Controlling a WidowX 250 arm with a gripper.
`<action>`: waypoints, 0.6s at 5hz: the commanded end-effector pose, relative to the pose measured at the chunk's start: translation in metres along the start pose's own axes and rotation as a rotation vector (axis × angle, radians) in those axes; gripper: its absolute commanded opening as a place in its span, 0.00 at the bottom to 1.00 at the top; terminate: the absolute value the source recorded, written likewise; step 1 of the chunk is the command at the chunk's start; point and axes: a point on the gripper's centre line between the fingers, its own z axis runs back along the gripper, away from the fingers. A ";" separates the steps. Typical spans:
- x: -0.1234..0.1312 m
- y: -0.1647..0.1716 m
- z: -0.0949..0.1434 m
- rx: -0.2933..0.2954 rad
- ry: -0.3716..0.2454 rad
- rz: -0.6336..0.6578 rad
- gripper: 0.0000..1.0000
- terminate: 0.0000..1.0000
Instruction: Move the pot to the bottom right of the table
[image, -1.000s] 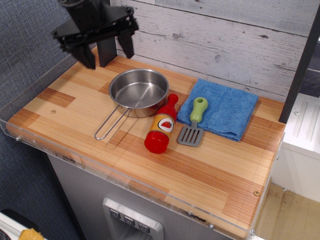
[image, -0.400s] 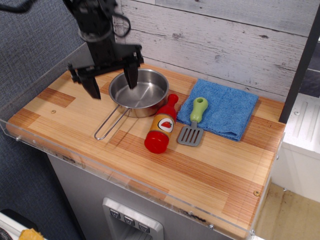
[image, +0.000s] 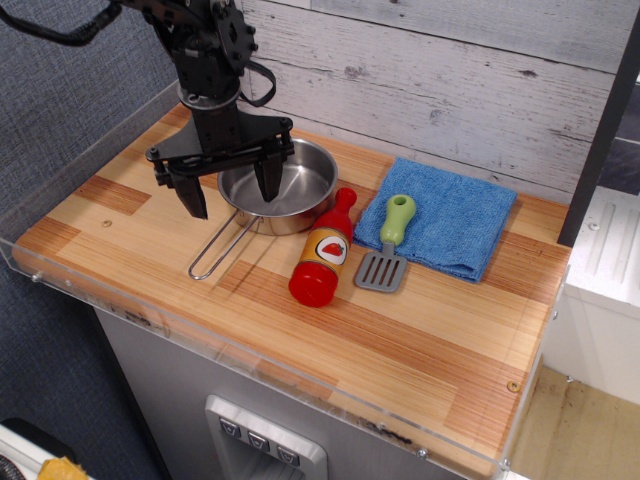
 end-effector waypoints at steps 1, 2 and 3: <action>0.008 0.013 0.001 0.030 -0.035 0.047 1.00 0.00; 0.016 0.021 -0.003 0.048 -0.047 0.079 1.00 0.00; 0.015 0.019 -0.017 0.053 -0.035 0.062 1.00 0.00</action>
